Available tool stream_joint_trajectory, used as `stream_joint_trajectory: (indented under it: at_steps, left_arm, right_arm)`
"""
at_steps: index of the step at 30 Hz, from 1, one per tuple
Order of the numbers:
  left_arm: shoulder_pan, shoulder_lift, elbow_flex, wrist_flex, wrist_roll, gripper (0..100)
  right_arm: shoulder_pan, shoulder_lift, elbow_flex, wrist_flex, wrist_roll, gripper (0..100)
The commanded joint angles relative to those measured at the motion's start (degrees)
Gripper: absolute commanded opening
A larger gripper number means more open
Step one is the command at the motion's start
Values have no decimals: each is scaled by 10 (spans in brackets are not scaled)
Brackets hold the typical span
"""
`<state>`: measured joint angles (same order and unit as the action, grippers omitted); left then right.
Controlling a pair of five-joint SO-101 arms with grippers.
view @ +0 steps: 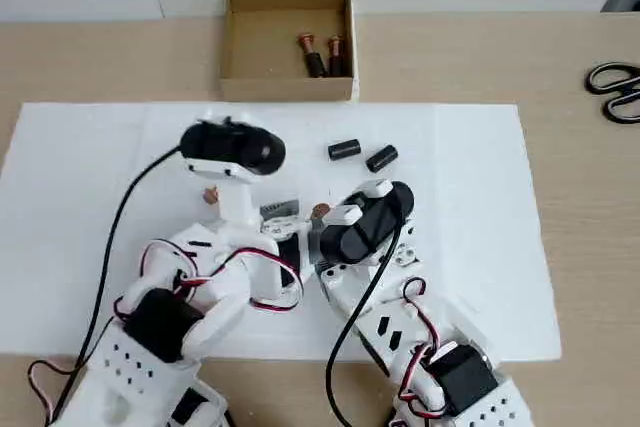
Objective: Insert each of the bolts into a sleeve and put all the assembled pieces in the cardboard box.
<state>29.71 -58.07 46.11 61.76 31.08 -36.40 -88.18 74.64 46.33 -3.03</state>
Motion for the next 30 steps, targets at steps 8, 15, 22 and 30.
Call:
stream_joint_trajectory:
  at_steps: [8,15,22,30]
  left_arm:
    - [-65,-6,-31,6,-14,189]
    - [-117,-4,-31,107,-82,190]
    - [-234,-4,-31,171,-130,191]
    - [-328,-5,-31,171,-264,190]
  right_arm:
    - [5,-10,-4,2,-3,4]
    - [69,-2,-27,22,-2,4]
    - [147,116,-201,124,36,4]
    - [176,407,-472,65,35,4]
